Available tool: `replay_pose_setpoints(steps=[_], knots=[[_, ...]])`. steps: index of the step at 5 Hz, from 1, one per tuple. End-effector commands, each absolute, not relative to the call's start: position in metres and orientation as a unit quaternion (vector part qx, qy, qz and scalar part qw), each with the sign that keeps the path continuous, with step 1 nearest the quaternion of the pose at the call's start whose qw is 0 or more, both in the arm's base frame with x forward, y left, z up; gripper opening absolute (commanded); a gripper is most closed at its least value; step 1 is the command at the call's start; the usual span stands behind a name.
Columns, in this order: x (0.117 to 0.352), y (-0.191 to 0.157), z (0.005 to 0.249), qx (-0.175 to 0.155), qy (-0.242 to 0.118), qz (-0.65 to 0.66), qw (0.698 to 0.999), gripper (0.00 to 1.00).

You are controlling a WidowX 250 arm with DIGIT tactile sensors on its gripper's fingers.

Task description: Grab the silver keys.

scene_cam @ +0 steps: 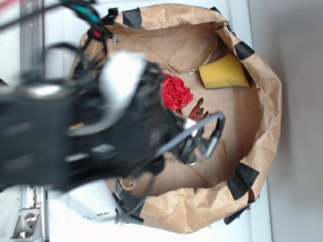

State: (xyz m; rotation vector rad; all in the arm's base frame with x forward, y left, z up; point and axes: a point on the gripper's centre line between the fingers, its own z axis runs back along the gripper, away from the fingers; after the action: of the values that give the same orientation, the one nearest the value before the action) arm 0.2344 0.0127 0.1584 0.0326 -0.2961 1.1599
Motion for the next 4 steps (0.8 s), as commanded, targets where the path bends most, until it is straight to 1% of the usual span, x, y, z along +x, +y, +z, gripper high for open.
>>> replay_pose_setpoints(steps=[1, 3, 4], knots=[[0.235, 0.027, 0.178, -0.002, -0.161, 0.562, 0.811, 1.0], [0.235, 0.027, 0.178, -0.002, -0.161, 0.562, 0.811, 1.0], [0.249, 0.011, 0.145, -0.004, -0.158, 0.548, 0.821, 1.0]])
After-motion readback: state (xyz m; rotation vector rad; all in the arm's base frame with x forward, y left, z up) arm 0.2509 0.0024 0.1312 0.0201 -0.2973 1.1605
